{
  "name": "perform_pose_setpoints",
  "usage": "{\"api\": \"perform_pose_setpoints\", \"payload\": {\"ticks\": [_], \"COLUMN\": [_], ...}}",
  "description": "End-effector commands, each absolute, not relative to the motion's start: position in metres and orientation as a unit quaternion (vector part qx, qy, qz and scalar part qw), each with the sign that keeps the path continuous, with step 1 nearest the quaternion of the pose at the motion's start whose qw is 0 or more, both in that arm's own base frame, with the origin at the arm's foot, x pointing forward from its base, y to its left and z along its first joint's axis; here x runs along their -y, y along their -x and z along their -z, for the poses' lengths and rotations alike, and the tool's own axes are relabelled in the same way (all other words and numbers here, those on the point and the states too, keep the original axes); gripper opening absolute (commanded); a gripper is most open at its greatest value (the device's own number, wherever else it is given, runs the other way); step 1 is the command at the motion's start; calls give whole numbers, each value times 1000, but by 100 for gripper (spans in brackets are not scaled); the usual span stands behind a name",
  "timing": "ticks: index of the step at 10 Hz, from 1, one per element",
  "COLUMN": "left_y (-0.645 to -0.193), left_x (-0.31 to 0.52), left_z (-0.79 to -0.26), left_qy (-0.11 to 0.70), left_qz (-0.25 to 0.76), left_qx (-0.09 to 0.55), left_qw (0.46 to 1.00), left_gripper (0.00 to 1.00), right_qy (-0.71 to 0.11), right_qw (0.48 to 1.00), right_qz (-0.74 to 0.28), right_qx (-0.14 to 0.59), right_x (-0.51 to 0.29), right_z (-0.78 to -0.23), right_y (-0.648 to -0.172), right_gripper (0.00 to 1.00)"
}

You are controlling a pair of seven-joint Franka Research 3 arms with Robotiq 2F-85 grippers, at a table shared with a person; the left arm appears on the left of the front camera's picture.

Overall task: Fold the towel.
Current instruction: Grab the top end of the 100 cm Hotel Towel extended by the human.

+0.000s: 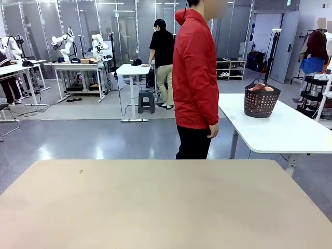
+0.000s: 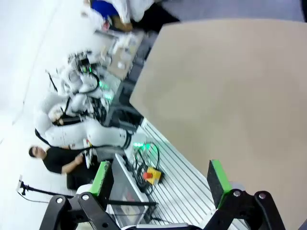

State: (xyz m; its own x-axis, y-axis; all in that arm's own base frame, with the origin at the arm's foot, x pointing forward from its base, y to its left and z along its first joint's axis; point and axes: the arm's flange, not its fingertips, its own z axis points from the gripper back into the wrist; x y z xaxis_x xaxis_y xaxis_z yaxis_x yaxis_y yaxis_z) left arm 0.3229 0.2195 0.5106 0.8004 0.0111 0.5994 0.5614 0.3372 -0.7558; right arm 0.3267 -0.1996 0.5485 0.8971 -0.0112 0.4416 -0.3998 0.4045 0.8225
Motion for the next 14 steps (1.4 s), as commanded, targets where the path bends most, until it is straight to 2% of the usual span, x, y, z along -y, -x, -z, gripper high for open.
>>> {"api": "perform_pose_setpoints", "payload": {"ticks": [1,14], "left_y": [-324,-317], "left_x": [-230,-236], "left_z": [-513,-504], "left_qy": [558,550], "left_qz": [161,143], "left_qx": [279,276], "left_qw": [765,775], "left_gripper": [100,100], "right_qy": [-547,-544], "right_qw": [801,807], "right_qz": [-114,-96], "right_qx": [212,208], "right_x": [203,218], "right_z": [-539,-538], "right_y": [-326,-321], "right_gripper": [100,100]}}
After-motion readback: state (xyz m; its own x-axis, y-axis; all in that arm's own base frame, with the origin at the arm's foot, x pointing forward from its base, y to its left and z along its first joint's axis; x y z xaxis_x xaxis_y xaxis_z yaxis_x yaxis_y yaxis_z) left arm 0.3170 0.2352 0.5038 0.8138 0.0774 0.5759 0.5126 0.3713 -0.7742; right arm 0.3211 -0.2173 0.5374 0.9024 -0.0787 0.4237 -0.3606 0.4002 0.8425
